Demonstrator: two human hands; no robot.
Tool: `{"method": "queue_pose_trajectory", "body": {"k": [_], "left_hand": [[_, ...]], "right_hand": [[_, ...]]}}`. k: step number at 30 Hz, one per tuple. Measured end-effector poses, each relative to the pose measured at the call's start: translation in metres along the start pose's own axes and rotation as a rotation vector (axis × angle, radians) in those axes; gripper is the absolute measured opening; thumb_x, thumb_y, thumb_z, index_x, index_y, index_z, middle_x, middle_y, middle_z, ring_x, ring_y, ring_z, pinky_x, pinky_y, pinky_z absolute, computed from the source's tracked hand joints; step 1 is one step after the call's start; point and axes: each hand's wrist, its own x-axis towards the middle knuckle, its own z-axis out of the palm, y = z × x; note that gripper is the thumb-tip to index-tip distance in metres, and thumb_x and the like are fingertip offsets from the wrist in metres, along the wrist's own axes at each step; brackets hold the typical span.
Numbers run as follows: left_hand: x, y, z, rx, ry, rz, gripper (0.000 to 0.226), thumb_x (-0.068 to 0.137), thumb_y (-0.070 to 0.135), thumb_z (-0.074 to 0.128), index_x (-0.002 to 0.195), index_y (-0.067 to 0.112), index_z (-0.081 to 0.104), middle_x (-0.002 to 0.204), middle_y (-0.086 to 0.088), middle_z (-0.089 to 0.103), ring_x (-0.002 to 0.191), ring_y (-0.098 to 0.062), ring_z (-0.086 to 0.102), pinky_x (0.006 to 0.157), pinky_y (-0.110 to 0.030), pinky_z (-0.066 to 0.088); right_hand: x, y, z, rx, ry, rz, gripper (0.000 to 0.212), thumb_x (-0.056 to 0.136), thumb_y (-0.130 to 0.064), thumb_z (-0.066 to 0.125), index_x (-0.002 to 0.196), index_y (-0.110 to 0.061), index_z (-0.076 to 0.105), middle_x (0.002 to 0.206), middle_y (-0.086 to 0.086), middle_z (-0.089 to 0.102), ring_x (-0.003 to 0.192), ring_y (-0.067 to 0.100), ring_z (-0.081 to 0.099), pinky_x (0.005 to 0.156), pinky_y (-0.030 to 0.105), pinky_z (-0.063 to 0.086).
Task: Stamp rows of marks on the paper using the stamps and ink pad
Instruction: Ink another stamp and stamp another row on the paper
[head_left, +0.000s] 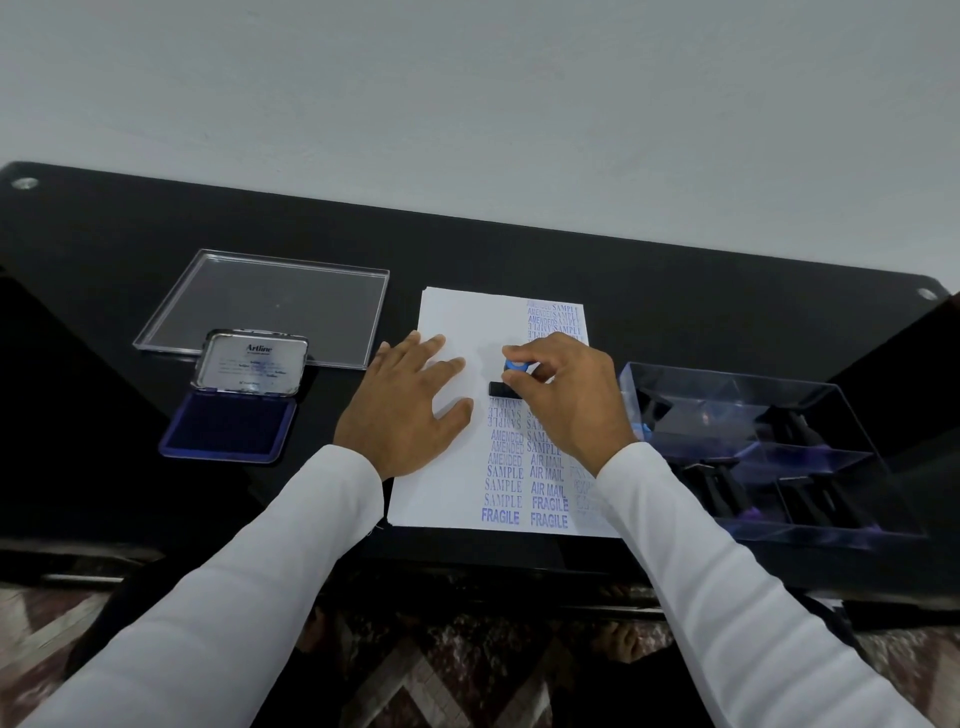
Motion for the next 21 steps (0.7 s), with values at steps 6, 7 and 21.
{"method": "queue_pose_trajectory", "body": {"k": [6,7,21], "left_hand": [[0.0012,-0.0008,0.0012,0.005,-0.008,-0.007,0.069,0.09,0.07,0.033,0.149,0.034,0.044,0.165,0.006,0.025,0.154,-0.021,0.013,0.121,-0.039,-0.003],[0.0016,-0.0012,0.0014,0.004,-0.01,-0.009,0.069,0.09,0.07,0.032,0.149,0.035,0.044,0.165,0.006,0.025,0.154,-0.021,0.013,0.121,-0.04,-0.003],[0.0015,-0.0023,0.0033,0.006,-0.002,-0.004,0.07,0.09,0.071,0.032,0.149,0.035,0.044,0.165,0.006,0.025,0.154,-0.021,0.013,0.122,-0.04,-0.001]], "right_hand": [[-0.0004,-0.0008,-0.0007,0.0,-0.016,-0.015,0.016,0.084,-0.019,0.078,0.1,-0.019,0.076,0.096,-0.006,0.069,0.075,0.008,0.064,0.071,0.003,0.046],[-0.0003,-0.001,-0.0008,0.001,-0.021,-0.015,0.016,0.084,-0.019,0.078,0.101,-0.019,0.076,0.097,-0.005,0.069,0.076,0.008,0.064,0.072,0.005,0.046],[0.0021,-0.001,-0.0001,-0.018,-0.026,0.03,0.026,0.088,-0.025,0.074,0.114,-0.023,0.074,0.104,-0.011,0.068,0.076,0.003,0.062,0.066,-0.003,0.04]]}}
